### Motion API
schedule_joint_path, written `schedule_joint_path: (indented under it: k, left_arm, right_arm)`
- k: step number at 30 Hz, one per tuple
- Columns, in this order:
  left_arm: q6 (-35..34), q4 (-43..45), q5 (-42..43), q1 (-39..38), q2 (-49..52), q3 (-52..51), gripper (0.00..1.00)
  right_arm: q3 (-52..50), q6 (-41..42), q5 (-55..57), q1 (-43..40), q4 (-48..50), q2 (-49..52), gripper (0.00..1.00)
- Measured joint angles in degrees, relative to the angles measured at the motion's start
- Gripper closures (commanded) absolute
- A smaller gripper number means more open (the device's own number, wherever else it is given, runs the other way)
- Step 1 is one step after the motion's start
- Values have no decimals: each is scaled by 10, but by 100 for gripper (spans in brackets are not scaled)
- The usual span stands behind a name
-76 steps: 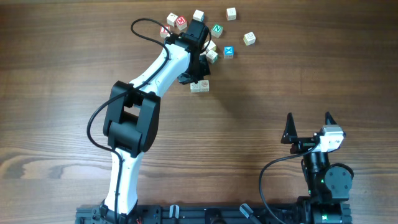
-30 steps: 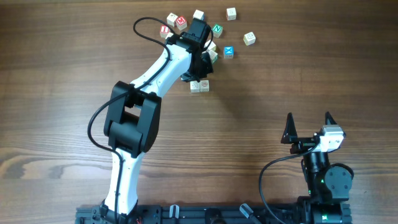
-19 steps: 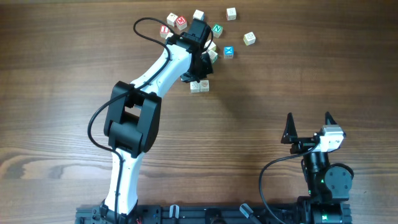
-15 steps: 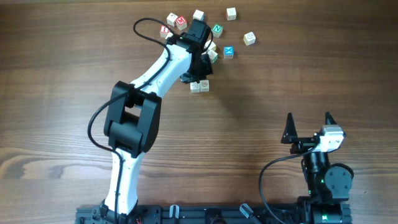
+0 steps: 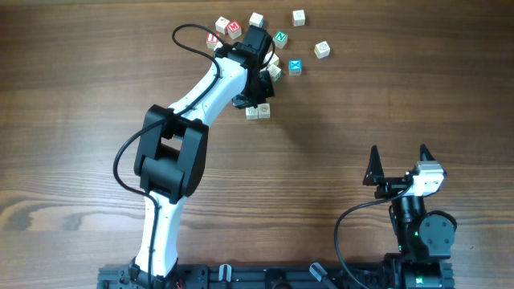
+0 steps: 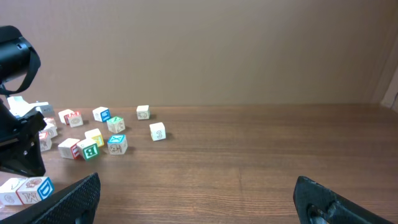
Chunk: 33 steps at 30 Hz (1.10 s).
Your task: Form a horizontal line
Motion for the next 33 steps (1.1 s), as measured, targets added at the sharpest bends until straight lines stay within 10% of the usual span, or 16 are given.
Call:
schedule_joint_path:
  k: [33]
  left_arm:
    - [7,52,0,-19,0,0,96]
  right_arm:
    - [0,0,0,0,0,0,0]
